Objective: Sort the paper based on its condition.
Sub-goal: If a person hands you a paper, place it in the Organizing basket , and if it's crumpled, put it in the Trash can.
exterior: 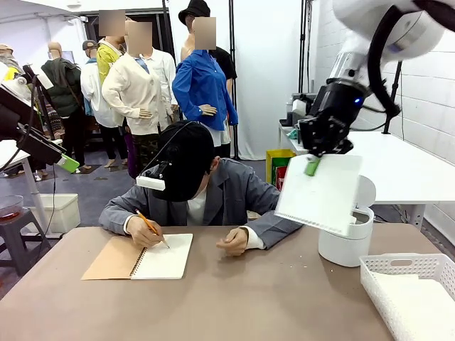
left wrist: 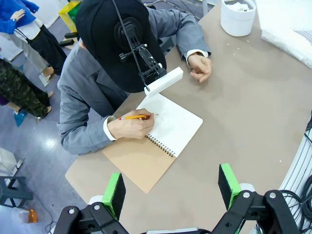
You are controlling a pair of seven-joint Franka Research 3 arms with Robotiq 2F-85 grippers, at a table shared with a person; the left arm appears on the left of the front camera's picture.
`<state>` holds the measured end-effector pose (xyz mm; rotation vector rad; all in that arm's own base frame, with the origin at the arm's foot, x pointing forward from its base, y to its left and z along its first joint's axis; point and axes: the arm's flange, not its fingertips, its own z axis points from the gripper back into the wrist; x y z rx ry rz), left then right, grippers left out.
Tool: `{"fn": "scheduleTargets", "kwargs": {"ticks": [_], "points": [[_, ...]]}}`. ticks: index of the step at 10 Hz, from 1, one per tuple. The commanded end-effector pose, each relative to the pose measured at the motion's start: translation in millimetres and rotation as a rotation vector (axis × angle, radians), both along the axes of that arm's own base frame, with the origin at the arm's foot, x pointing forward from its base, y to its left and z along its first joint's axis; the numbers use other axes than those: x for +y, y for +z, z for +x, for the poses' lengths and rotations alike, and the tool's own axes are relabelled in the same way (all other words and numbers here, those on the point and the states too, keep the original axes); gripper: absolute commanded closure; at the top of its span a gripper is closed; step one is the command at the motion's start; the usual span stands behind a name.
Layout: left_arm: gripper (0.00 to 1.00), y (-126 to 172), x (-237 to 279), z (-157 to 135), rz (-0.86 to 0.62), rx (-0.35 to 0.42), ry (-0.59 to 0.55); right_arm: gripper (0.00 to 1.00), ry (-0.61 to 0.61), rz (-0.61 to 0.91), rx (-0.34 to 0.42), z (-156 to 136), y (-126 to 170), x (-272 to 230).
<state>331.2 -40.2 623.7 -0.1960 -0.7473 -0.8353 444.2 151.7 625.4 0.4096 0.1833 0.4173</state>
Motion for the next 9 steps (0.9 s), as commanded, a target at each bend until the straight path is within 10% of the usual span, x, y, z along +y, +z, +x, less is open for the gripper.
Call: {"fn": "scheduleTargets", "kwargs": {"ticks": [1,9], "points": [[0.00,0,1,1,-0.005,-0.005,0.002,1.00,0.037,-0.065,-0.143,-17,9,-19],[0.00,0,1,1,-0.005,-0.005,0.002,1.00,-0.100,-0.145,-0.425,-62,-26,-112]]}}
